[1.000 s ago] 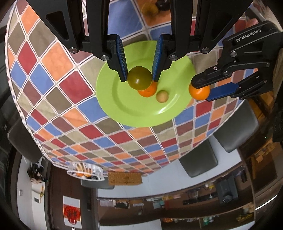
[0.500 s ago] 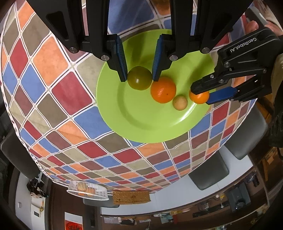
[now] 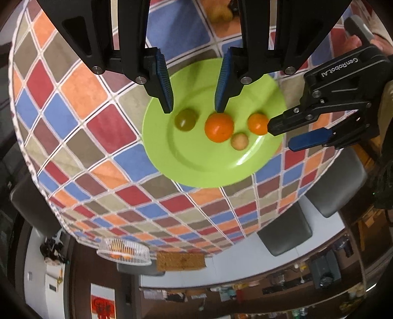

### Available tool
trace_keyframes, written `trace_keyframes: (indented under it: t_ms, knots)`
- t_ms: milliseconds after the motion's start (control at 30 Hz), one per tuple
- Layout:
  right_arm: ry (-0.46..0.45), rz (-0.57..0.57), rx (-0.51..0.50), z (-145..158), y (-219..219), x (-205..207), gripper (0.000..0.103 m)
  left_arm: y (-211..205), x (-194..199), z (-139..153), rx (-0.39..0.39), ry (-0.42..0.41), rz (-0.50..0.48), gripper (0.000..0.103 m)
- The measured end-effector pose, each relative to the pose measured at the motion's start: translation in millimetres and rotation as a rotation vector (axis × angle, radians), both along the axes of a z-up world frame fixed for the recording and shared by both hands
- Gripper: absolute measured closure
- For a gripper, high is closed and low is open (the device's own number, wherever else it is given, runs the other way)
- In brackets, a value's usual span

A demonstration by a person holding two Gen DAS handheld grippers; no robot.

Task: Organize fruits
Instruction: 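Withdraw both open grippers from the plate toward the remaining fruits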

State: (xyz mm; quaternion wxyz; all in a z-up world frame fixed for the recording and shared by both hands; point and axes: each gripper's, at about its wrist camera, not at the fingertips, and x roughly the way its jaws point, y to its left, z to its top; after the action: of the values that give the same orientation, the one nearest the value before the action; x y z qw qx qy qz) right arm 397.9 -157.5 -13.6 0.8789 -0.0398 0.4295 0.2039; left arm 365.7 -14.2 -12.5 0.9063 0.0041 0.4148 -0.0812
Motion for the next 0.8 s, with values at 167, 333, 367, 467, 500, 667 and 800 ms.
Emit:
trace_keyframes:
  t_ms: [167, 333, 367, 467, 500, 667, 800]
  knots:
    - [-0.073, 0.011, 0.016, 27, -5, -26, 0.057, -5, -23, 20, 0.005, -0.015, -0.015, 0.049]
    - [-0.135, 0.016, 0.017, 47, -10, -57, 0.049, -10, -59, 41, 0.046, -0.072, -0.020, 0.042]
    - [-0.146, 0.016, 0.014, 50, -12, -63, 0.049, -11, -64, 44, 0.051, -0.081, -0.021, 0.040]
    - [-0.168, 0.015, 0.019, 57, -17, -79, 0.038, -14, -83, 54, 0.057, -0.108, -0.026, 0.033]
    - [-0.176, 0.012, 0.019, 59, -19, -85, 0.038, -14, -89, 57, 0.059, -0.117, -0.025, 0.032]
    - [-0.220, 0.022, 0.009, 69, -25, -114, 0.037, -19, -123, 67, 0.081, -0.175, -0.020, 0.026]
    - [-0.261, 0.030, 0.001, 74, -29, -137, 0.032, -22, -144, 68, 0.074, -0.186, -0.031, 0.024]
